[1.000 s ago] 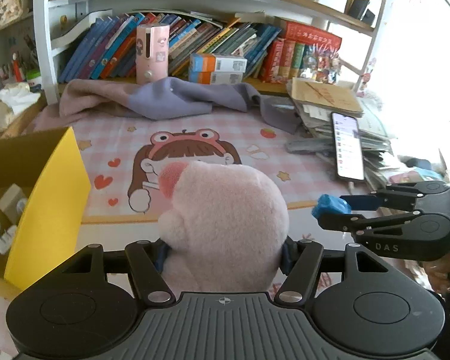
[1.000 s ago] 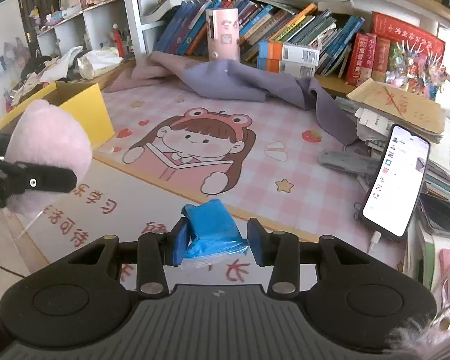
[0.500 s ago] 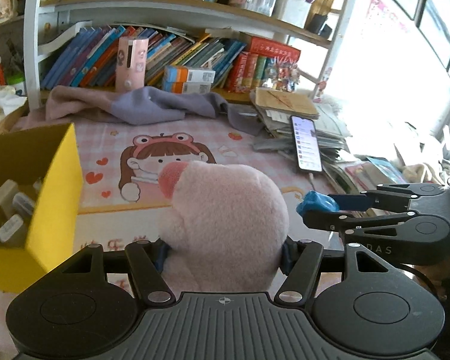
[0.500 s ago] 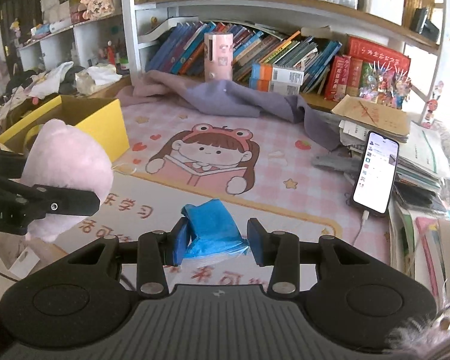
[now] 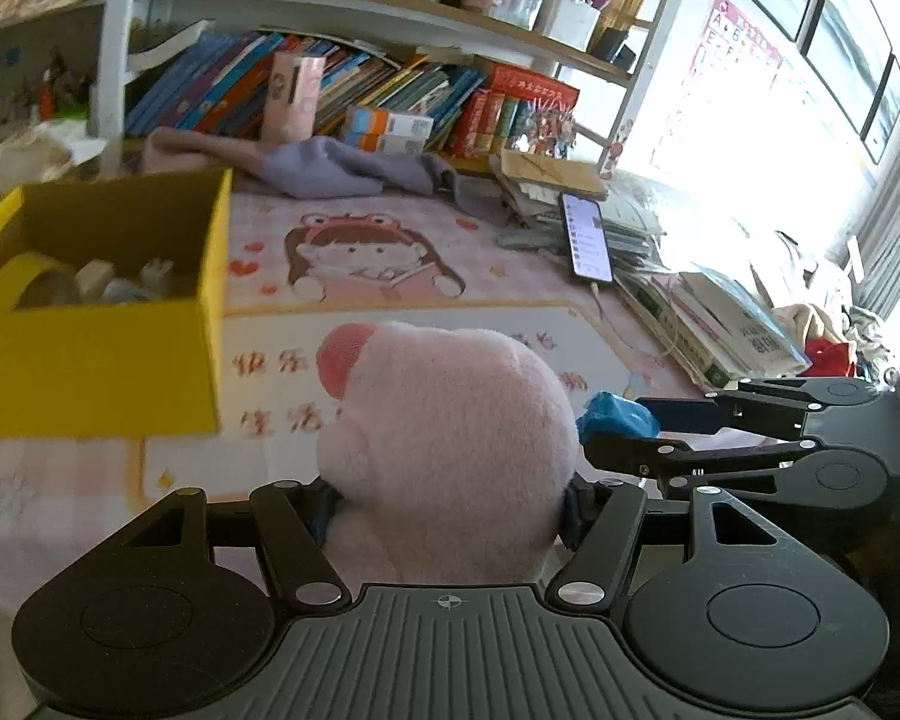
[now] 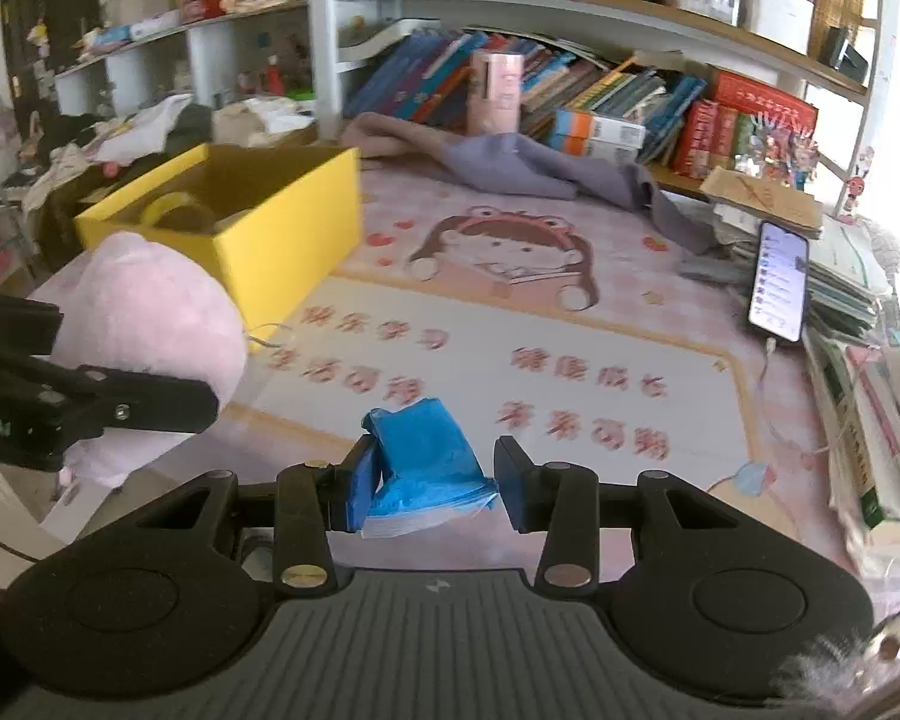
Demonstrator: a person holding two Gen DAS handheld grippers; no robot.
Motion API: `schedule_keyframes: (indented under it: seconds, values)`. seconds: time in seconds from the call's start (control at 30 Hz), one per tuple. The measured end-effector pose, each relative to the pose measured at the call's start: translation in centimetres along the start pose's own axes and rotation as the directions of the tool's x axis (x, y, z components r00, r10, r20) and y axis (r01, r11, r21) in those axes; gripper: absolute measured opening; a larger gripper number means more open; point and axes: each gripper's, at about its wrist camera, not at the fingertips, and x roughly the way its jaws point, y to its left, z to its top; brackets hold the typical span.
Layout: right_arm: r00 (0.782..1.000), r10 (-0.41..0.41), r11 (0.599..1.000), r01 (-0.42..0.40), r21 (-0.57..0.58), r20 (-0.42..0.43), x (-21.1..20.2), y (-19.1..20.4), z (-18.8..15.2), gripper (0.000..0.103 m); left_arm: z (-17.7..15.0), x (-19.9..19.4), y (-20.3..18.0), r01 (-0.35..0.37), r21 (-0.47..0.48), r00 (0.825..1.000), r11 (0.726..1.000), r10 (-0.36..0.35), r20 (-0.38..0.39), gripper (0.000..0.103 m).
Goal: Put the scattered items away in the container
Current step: 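Lift the plush pig and blue packet and carry both toward the yellow box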
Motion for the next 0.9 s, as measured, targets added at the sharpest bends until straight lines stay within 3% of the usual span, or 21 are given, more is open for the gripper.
schedule_keyframes:
  seconds: [0.27,0.47,0.9]
  values:
    - [0.999,0.036,0.998,-0.035,-0.047,0.014,-1.5,4.8,-1.0,0.039,-2.6,-3.8,1.5,-0.024,-0.024,0.999,0.999,0.025,0.02,0.064]
    - [0.994,0.113,0.985,-0.112,-0.131,0.0,-1.5,8.1,-0.6,0.039,-3.8,-6.4,3.4,-0.065,-0.084,0.996,0.994,0.07,0.058,0.064]
    - [0.97,0.243,0.933,-0.236,-0.27,-0.008,0.3,13.0,1.9,0.039,-4.9,-9.5,7.6,-0.177,-0.214,0.974,0.961,0.203,0.104,0.064]
